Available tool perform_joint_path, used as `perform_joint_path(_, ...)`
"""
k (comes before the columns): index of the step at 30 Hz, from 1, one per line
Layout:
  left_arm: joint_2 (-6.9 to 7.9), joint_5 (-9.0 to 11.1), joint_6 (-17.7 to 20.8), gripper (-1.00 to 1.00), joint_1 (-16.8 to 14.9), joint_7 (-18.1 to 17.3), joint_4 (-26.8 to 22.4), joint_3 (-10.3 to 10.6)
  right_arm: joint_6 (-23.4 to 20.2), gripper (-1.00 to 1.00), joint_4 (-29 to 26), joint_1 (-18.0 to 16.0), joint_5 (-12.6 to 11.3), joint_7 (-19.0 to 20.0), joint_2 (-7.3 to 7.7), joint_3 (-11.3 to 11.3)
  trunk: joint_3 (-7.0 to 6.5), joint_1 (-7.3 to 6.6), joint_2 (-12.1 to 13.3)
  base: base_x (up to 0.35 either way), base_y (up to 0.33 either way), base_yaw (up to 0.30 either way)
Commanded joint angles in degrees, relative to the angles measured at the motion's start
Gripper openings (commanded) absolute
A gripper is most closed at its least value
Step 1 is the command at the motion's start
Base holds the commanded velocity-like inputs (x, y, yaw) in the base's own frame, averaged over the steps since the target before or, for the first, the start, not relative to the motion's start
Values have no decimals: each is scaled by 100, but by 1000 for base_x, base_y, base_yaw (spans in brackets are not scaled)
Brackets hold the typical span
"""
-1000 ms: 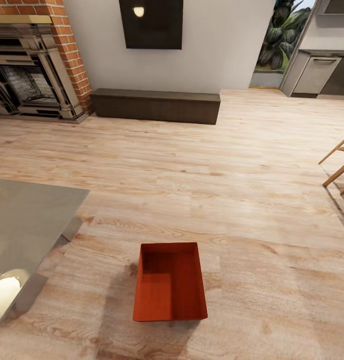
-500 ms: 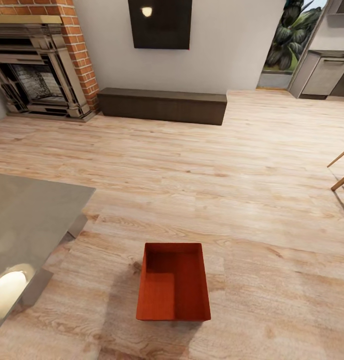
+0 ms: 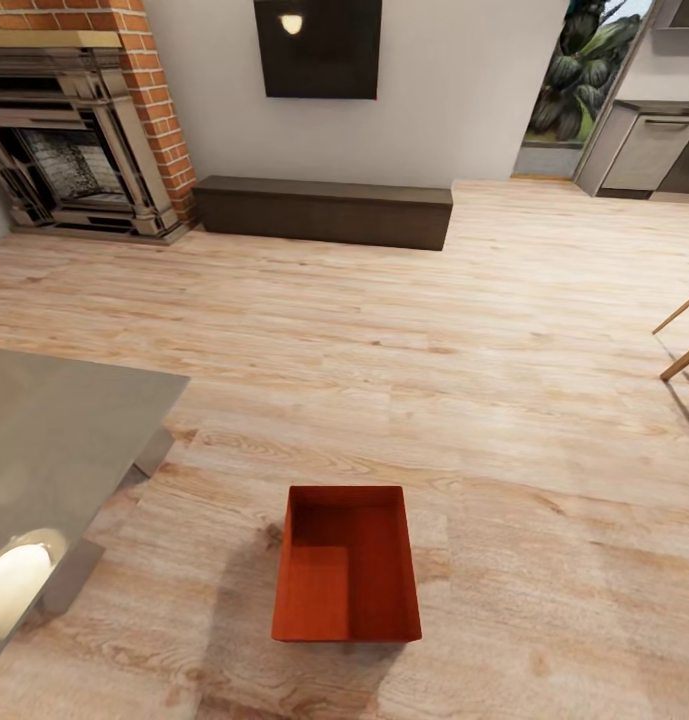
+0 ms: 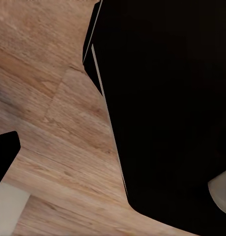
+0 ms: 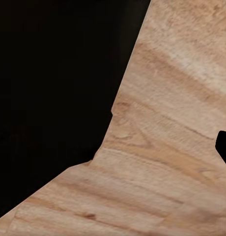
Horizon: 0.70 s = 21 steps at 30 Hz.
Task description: Move the two storage containers from the living room to the garage. In the garage, place one container on the floor and stack the other container on top of it (either order is fine).
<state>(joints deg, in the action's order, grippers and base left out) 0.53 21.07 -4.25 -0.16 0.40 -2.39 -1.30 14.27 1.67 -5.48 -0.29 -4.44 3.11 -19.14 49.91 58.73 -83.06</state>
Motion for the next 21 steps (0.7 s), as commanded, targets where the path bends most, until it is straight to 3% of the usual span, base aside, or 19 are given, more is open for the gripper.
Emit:
perform_joint_path(1, -1, 12, -14, 100, -2, 4, 5, -10, 30, 100, 18, -6, -8, -25, -6, -39, 3, 0, -2, 0, 0, -35)
perform_joint_path(21, -1, 12, -14, 100, -2, 4, 3, -10, 5, 100, 18, -6, -1, -83, -18, -64, 1, 0, -2, 0, 0, -3)
